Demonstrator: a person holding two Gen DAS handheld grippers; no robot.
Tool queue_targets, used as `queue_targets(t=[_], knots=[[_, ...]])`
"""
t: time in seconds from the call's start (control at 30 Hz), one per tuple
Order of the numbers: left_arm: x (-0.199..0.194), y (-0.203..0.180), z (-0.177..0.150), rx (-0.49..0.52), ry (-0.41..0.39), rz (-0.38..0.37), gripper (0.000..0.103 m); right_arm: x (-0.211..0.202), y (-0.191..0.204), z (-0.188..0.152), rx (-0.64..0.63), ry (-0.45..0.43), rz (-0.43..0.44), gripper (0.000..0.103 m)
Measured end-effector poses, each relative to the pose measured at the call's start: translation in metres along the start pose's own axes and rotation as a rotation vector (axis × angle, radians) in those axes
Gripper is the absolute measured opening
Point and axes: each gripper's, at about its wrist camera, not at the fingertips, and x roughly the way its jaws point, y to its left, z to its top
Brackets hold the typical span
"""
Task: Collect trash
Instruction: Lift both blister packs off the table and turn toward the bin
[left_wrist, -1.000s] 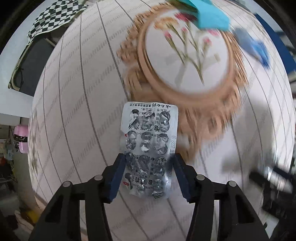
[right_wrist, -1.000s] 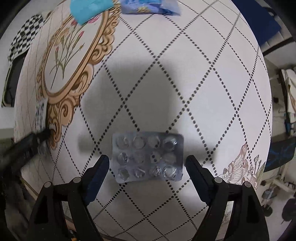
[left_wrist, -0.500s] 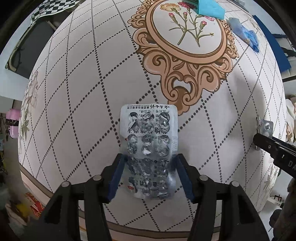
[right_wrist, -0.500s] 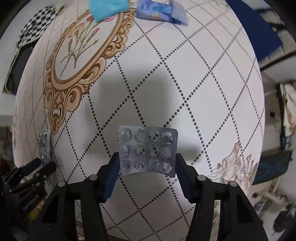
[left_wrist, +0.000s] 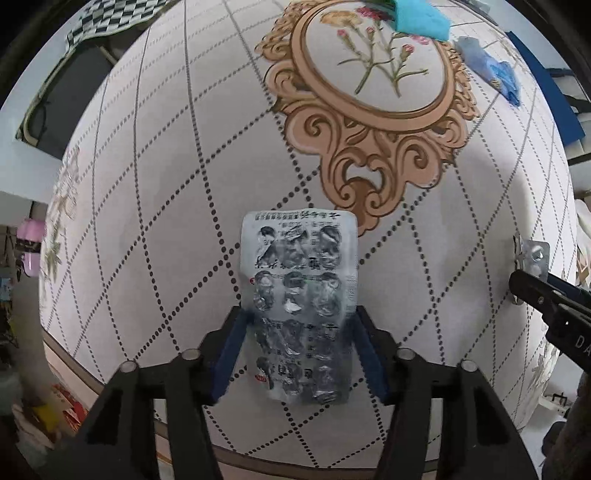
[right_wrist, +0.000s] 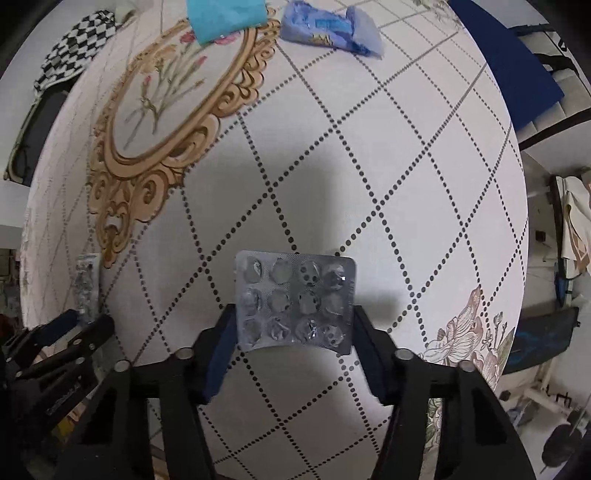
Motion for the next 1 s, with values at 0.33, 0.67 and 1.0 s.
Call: queue_targets(t=[0.33, 0.67, 1.0], knots=[[-0.022, -0.035, 0.01, 0.039, -0.006, -0.011, 0.038, -0.016, -0.012, -0.006, 0.078, -0.019, 0.098, 0.042], [-0.065, -0.007, 0.021, -0.02, -0.049, -0.035, 0.019, -0.024, -0.028, -0.013, 0.112, -0.035, 0.141, 0.043], [-0.086, 0.006, 0.031, -0.031, -0.092, -0.015, 0.009, -0.024, -0.026, -0.01, 0.114, -0.032, 0.145, 0.042]])
